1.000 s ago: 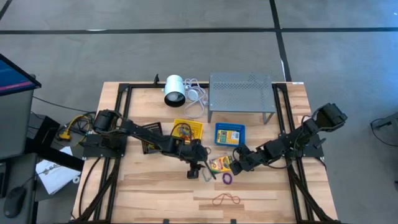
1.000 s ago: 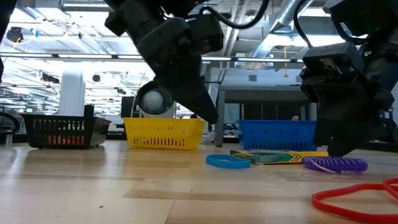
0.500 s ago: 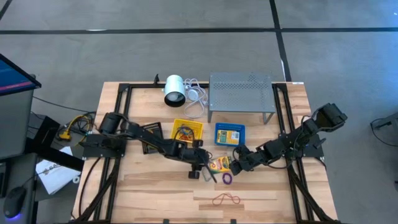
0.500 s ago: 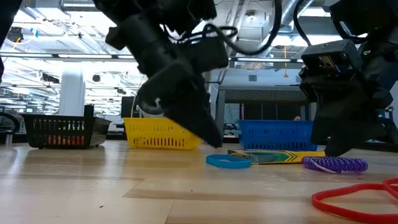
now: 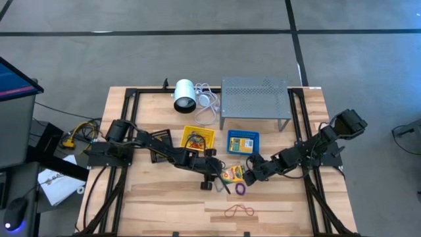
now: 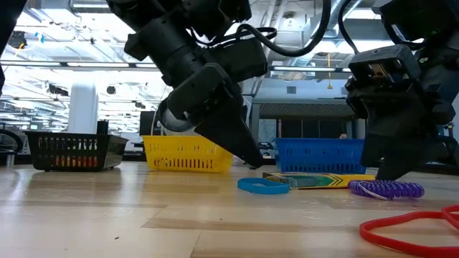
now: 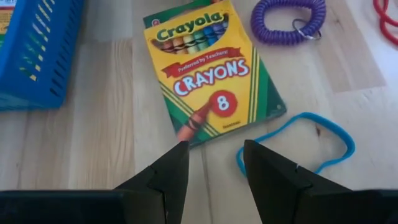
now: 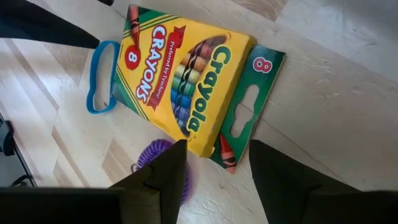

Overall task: Pick & Place Office Desk Supplies
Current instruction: Put the crayon box into the blue bin

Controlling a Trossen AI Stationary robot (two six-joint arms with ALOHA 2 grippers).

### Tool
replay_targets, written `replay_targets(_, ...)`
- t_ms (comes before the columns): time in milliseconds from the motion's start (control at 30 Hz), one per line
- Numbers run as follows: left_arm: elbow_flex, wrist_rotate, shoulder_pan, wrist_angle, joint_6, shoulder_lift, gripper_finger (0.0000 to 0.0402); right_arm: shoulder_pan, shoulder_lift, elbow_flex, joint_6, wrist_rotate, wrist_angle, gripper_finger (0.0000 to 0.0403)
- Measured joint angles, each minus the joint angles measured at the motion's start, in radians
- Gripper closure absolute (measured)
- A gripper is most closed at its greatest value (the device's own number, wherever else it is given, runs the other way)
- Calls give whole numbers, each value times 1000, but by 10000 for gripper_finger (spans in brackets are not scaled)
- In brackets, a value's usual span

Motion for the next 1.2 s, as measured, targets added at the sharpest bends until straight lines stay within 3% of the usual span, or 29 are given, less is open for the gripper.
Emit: replay_targets(1200,0,-1,10,65,47,52,257,0,0,0,0,0,15,233)
